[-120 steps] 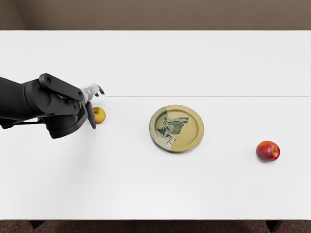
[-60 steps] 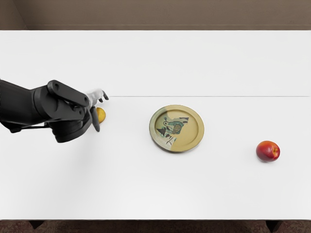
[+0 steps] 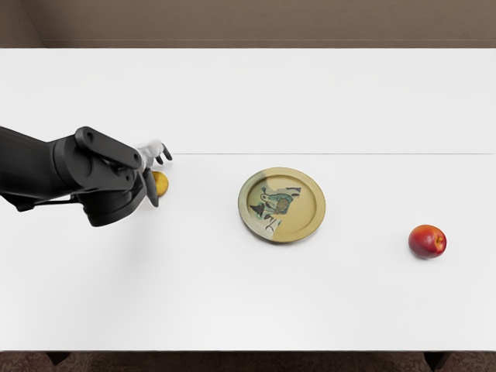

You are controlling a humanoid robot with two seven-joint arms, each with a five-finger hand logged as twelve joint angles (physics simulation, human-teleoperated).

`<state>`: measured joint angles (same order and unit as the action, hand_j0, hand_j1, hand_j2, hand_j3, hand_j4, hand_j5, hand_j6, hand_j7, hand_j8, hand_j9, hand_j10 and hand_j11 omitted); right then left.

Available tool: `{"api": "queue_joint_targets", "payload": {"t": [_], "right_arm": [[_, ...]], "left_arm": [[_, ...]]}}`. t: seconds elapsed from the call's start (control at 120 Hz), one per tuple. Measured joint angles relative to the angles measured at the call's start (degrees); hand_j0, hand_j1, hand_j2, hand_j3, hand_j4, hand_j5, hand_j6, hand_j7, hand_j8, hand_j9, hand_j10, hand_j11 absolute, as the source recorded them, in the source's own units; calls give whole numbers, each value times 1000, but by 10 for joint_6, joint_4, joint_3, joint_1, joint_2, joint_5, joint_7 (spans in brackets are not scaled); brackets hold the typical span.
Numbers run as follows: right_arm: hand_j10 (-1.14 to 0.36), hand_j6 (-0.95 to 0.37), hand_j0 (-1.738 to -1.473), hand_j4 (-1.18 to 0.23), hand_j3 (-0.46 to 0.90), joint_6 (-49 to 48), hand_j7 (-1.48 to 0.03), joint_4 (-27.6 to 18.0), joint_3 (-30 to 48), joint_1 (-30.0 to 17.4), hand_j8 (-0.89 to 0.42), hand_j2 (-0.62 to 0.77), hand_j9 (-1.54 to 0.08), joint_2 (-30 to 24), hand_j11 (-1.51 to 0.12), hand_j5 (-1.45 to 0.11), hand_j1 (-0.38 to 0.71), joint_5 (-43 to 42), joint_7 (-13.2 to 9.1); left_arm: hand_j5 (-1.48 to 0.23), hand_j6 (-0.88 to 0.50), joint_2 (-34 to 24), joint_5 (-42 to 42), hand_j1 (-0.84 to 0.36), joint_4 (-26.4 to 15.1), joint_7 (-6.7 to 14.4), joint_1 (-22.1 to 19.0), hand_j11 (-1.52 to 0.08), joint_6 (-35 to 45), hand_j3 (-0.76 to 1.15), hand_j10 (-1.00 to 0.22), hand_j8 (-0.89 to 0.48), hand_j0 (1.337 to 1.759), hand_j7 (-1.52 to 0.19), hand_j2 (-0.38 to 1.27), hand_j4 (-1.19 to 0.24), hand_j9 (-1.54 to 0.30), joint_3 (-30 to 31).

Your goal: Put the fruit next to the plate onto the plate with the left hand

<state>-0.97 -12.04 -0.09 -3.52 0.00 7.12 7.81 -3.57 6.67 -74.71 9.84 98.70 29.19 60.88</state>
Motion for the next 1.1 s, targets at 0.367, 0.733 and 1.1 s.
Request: {"api": "queue_joint_targets", "payload": {"t": [0.367, 0.733, 1.1], "right_arm": [[-10, -10, -1658, -10, 0, 0, -13, 0, 0, 0, -10, -2, -13, 0, -13, -13, -337, 0, 0], [-10, -10, -1658, -10, 0, 0, -13, 0, 0, 0, -10, -2, -13, 0, -13, -13, -337, 0, 0], [-10, -10, -1658, -10, 0, 0, -13, 0, 0, 0, -10, -2, -13, 0, -13, -13, -337, 0, 0]], "left_arm": [[-536, -412, 5, 1, -145, 0, 1, 1, -536, 0, 0, -412, -412, 1658, -536, 83, -412, -536, 0], [-807, -476, 4, 16, -299, -1, 4, 2, -844, -20, 0, -594, -415, 1653, -824, 150, -646, -841, 1], [-1119, -388, -2, 50, -327, -6, 5, 26, -1134, -37, 0, -576, -327, 1648, -1123, 345, -816, -1112, -6]]}}
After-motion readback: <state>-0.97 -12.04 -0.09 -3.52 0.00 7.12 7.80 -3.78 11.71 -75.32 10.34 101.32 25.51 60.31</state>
